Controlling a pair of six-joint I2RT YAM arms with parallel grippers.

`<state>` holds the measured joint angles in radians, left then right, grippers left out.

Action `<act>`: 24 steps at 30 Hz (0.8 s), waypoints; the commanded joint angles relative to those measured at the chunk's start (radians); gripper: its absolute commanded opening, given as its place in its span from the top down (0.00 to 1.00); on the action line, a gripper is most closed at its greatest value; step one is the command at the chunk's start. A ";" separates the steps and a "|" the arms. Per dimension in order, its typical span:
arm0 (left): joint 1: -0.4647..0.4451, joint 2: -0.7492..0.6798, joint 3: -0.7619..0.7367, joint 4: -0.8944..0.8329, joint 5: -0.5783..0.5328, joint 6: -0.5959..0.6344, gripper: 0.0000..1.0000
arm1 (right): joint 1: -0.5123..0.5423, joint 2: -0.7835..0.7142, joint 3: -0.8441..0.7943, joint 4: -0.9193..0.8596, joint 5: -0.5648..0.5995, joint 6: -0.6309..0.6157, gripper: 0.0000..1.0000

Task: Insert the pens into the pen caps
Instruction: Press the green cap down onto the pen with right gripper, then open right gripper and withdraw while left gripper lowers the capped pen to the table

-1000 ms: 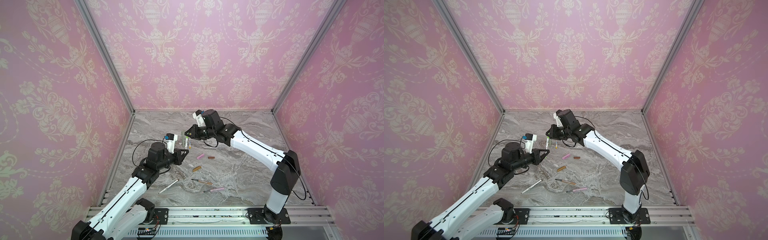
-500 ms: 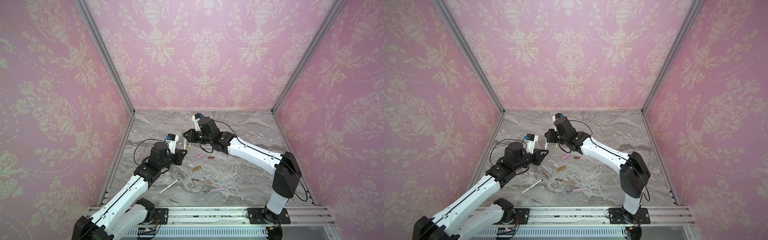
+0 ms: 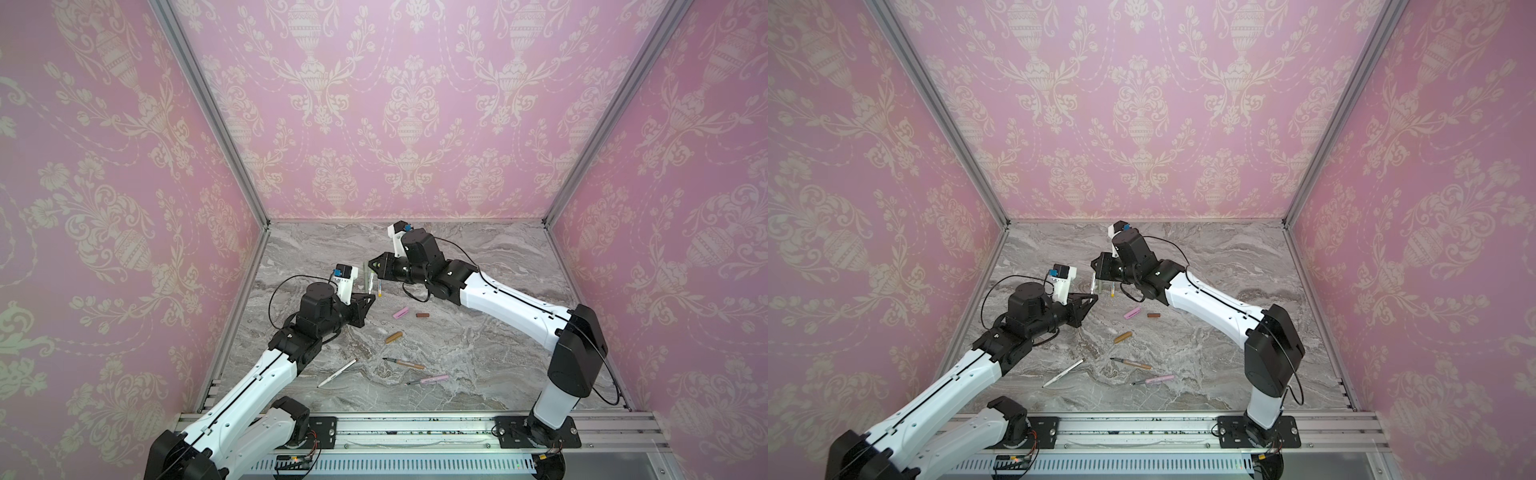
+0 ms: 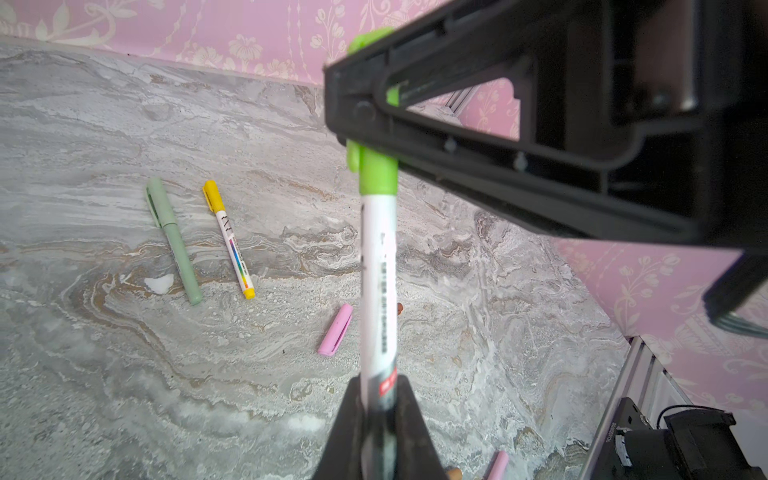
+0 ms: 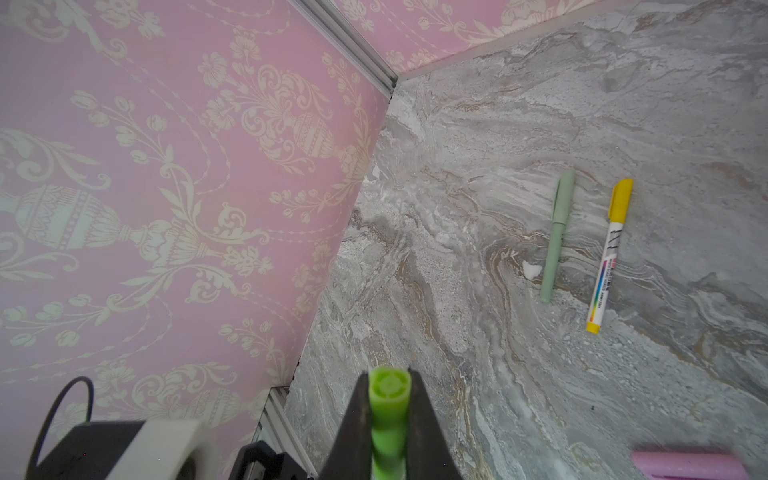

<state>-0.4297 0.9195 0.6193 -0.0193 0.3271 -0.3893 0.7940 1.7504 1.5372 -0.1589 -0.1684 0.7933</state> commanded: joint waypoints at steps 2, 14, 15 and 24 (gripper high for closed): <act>0.007 -0.062 -0.004 0.137 -0.048 -0.001 1.00 | -0.029 -0.032 0.022 -0.153 -0.199 0.025 1.00; 0.003 0.009 0.010 -0.025 -0.062 -0.094 1.00 | -0.157 -0.189 -0.014 -0.110 -0.180 0.015 0.51; 0.003 0.029 0.015 -0.024 -0.060 -0.101 1.00 | -0.163 -0.208 -0.035 -0.108 -0.175 0.011 0.50; -0.014 0.298 0.160 -0.080 -0.143 -0.169 0.98 | -0.202 -0.295 -0.193 -0.147 -0.084 -0.023 0.48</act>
<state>-0.4347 1.1614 0.7071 -0.0551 0.2474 -0.5121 0.6029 1.4616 1.3849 -0.2665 -0.2985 0.8032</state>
